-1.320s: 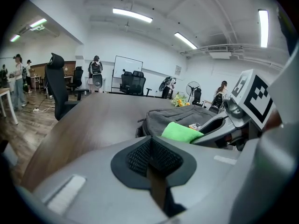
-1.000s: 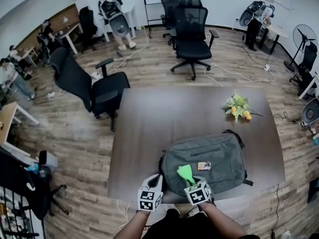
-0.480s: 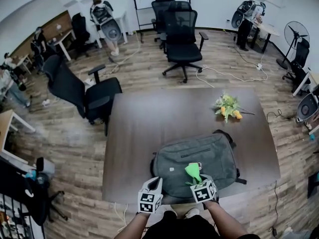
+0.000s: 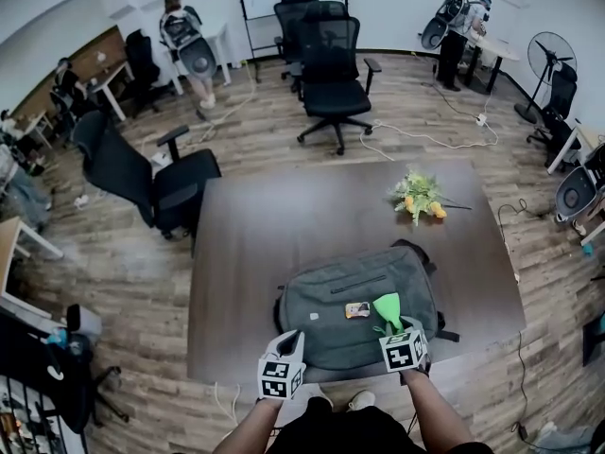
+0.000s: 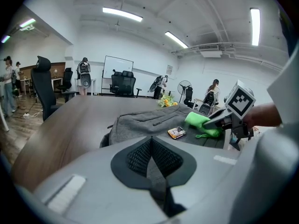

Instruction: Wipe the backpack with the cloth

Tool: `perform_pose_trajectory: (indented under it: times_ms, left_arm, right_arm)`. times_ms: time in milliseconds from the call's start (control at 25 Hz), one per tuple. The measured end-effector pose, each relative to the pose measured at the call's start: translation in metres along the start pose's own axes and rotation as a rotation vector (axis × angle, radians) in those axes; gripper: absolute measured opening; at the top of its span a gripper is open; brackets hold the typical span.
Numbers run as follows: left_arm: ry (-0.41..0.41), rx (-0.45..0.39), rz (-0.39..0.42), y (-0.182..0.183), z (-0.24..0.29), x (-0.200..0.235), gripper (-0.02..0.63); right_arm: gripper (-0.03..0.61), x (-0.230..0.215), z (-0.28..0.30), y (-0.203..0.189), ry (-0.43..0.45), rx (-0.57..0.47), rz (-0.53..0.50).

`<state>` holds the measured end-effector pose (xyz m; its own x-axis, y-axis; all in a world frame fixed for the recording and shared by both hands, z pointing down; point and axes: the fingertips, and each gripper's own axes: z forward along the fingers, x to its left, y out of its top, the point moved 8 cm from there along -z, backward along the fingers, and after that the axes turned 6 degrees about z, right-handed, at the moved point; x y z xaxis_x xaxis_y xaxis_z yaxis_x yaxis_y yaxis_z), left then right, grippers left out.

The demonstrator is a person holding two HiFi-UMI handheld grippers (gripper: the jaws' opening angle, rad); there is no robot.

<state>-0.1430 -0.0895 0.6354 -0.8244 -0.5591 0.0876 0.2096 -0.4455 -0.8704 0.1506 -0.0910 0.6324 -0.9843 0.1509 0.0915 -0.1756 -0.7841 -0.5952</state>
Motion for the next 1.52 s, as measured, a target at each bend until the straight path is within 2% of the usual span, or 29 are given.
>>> perform_pose_trajectory:
  times_ms: [320,520,680,800,1000,1160,1360,1520]
  left_arm:
    - [-0.022,0.0,0.02,0.003,0.003,-0.019,0.018]
    - [0.013,-0.001,0.024,0.006,0.0,-0.01,0.02]
    - [0.018,-0.011,0.013,0.011,-0.008,-0.011,0.018]
    - [0.023,-0.034,0.003,0.021,-0.013,-0.013,0.02]
    - [0.024,-0.146,-0.001,0.058,-0.03,-0.014,0.018]
    - [0.045,-0.249,0.021,0.097,-0.043,-0.007,0.02]
    - [0.097,-0.396,0.056,0.151,-0.07,0.013,0.018]
    - [0.143,-0.476,0.082,0.176,-0.088,0.024,0.02]
  right_arm:
    - [0.098,-0.037,-0.018,-0.005,-0.082,-0.042,0.024]
    - [0.098,-0.049,-0.031,-0.006,-0.115,-0.086,0.05]
    - [0.097,-0.047,-0.055,0.004,-0.117,-0.17,0.043]
    - [0.097,-0.041,-0.074,0.017,-0.077,-0.267,0.05]
    - [0.097,-0.022,-0.111,0.049,0.023,-0.49,0.053]
    - [0.095,-0.011,-0.136,0.076,0.096,-0.618,0.04]
    - [0.095,-0.01,-0.17,0.113,0.118,-0.766,0.022]
    - [0.091,-0.007,-0.184,0.128,0.129,-0.84,0.004]
